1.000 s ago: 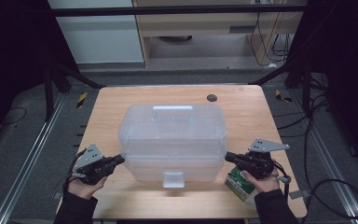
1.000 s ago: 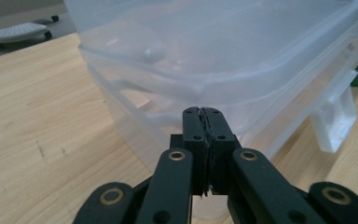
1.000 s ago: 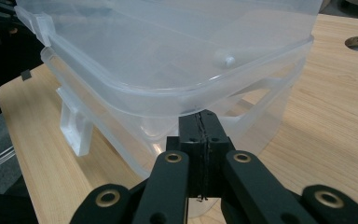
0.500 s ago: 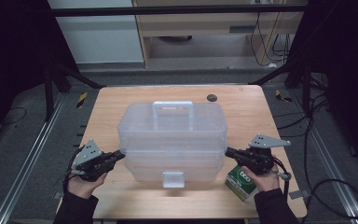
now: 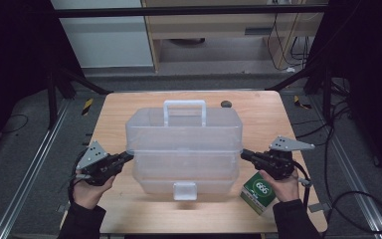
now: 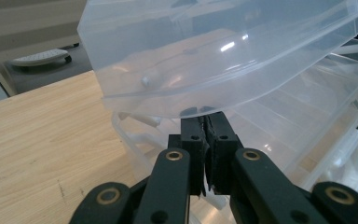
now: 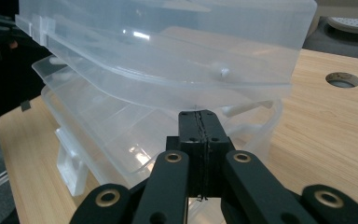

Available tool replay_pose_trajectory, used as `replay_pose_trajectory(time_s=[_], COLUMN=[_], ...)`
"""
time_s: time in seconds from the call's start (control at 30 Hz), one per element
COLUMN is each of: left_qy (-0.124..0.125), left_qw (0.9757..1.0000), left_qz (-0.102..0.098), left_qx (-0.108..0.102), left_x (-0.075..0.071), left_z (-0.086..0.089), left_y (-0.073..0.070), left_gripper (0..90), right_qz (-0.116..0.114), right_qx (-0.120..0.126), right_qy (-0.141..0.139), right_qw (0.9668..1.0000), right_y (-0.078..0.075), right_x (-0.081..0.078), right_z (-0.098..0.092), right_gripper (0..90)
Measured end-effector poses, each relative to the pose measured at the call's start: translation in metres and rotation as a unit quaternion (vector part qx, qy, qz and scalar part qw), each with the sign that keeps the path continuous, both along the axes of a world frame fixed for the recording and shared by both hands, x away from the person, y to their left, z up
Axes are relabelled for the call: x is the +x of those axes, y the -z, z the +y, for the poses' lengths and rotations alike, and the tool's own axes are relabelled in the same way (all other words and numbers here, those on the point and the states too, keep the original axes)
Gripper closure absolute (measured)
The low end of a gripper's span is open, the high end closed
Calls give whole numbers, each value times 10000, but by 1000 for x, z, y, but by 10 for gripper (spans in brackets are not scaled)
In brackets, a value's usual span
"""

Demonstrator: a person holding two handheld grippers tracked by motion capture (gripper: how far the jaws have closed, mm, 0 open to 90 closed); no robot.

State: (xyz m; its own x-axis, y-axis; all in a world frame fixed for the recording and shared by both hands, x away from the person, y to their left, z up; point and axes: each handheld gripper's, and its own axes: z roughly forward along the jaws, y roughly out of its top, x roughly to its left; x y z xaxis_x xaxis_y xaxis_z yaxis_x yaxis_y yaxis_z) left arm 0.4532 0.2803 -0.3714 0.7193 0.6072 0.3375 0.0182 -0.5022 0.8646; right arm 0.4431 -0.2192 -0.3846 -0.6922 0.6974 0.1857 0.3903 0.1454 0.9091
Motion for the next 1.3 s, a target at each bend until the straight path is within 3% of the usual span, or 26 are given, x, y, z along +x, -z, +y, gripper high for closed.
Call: replay_pose_trajectory(time_s=[0.33, 0.43, 0.47, 0.63, 0.77, 1.0, 1.3], left_qy=[-65, -187, -342, -607, -610, -504, -529], left_qw=[10000, 9996, 9991, 9980, 9976, 9977, 9972], left_qz=[-41, -67, -81, -133, -296, -392, -501], left_qx=[18, 178, 224, 135, 147, 221, 160], left_x=[1, 3, 4, 2, 5, 12, 12], left_z=[1, 5, 9, 8, 2, -4, -6], left_y=[2, 4, 6, 7, 4, 3, 3], left_gripper=[837, 771, 744, 640, 585, 590, 617], right_qz=[1, -15, -8, -17, -11, -22, -1], right_qx=[-2, -56, -79, -93, -105, -122, -128], right_qy=[-24, -46, -54, -72, -93, -105, -130], right_qw=[10000, 10000, 10000, 9999, 9999, 9999, 9998], right_y=[-1, -1, -1, -1, -2, -3, -3], right_x=[3, 3, 3, 2, 2, 2, 2], right_z=[2, 4, 5, 5, 7, 8, 10], right_gripper=[897, 897, 897, 897, 896, 895, 886])
